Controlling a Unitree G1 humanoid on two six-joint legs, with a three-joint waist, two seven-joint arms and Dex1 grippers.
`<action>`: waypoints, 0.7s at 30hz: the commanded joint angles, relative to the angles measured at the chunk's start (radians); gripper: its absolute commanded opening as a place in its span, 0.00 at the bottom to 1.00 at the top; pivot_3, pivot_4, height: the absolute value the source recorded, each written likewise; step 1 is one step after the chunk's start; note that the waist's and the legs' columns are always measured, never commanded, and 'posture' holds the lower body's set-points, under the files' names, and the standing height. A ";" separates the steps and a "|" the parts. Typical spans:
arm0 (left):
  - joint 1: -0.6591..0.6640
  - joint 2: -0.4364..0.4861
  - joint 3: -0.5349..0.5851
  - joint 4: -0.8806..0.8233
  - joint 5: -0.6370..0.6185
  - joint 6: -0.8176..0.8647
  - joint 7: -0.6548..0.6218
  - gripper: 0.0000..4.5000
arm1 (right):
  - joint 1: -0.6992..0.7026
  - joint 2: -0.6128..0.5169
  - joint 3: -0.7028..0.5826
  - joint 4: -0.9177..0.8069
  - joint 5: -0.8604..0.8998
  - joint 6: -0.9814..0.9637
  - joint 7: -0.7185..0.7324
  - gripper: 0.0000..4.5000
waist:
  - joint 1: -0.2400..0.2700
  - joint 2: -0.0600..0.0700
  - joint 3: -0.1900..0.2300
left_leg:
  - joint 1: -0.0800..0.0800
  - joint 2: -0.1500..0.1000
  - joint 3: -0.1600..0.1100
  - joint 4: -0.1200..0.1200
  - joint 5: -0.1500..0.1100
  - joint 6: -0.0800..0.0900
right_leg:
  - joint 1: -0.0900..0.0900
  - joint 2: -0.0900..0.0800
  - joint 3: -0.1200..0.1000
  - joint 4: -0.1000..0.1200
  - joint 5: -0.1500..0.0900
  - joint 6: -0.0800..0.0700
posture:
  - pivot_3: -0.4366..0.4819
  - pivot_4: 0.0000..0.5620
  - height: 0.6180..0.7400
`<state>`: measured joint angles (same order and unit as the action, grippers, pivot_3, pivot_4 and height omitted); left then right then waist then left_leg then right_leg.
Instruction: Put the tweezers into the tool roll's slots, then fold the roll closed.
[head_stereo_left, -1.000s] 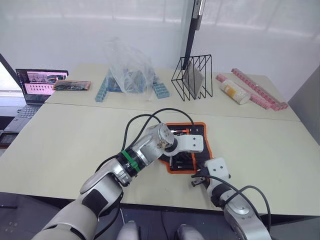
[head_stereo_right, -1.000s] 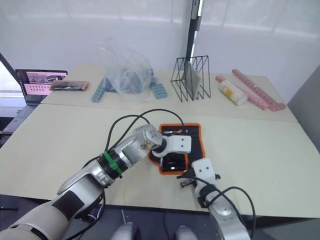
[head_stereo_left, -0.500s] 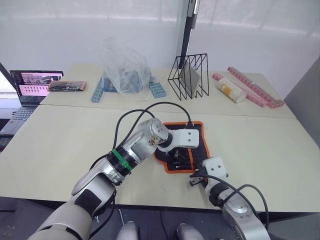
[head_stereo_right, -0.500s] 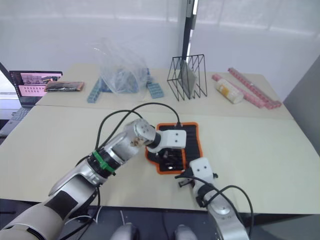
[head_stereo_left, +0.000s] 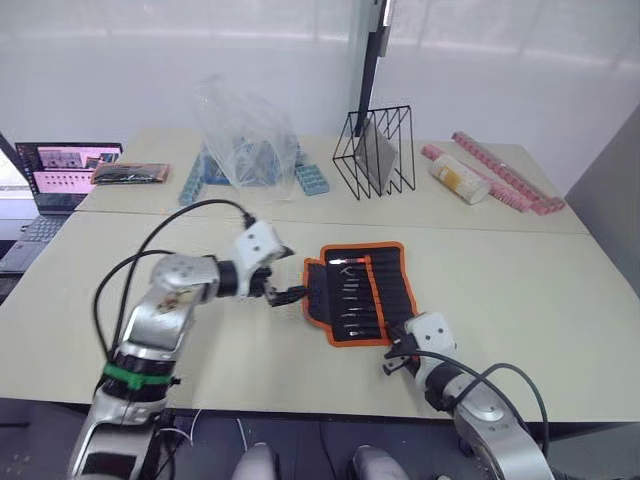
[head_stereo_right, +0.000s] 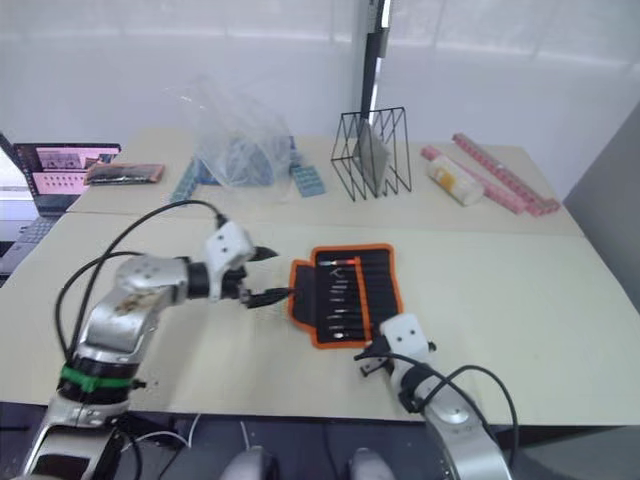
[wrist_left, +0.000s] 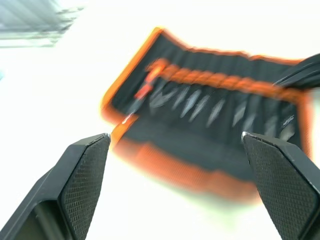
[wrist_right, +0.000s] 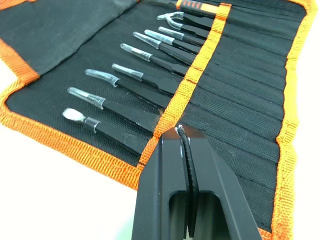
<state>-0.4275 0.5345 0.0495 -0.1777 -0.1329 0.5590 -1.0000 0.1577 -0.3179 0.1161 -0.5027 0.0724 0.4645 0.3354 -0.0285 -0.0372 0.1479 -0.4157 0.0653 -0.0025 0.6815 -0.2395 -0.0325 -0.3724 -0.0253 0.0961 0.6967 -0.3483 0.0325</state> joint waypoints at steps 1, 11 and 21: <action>0.124 0.027 0.178 -0.062 -0.088 -0.052 0.046 0.99 | 0.001 -0.040 -0.067 -0.036 0.048 -0.030 0.053 0.00 | 0.002 0.000 0.001 | 0.000 0.000 0.000 0.000 0.000 0.000 | 0.000 -0.001 0.000 0.000 0.000 0.000 | 0.48 0.27 0.54; 0.516 0.069 0.486 -0.114 -0.241 -0.143 0.062 1.00 | -0.079 -0.154 -0.360 0.067 0.272 -0.083 0.220 0.79 | 0.017 0.002 0.008 | 0.000 0.000 0.001 0.000 0.000 0.000 | -0.001 -0.002 0.000 0.000 0.000 0.000 | 0.48 0.27 0.54; 0.636 0.060 0.529 -0.155 -0.301 -0.185 0.125 1.00 | -0.072 -0.214 -0.385 0.124 0.303 -0.113 0.297 0.99 | 0.011 0.004 0.009 | 0.000 0.001 0.002 0.000 0.000 0.000 | -0.001 -0.001 0.000 -0.001 0.000 0.000 | 0.48 0.27 0.54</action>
<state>0.2015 0.5964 0.5534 -0.2954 -0.4025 0.3902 -0.8881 0.0880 -0.5234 -0.2499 -0.3441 0.3590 0.3716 0.6303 -0.0178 -0.0331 0.1573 -0.4157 0.0662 -0.0003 0.6816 -0.2395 -0.0326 -0.3735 -0.0265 0.0961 0.6962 -0.3484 0.0320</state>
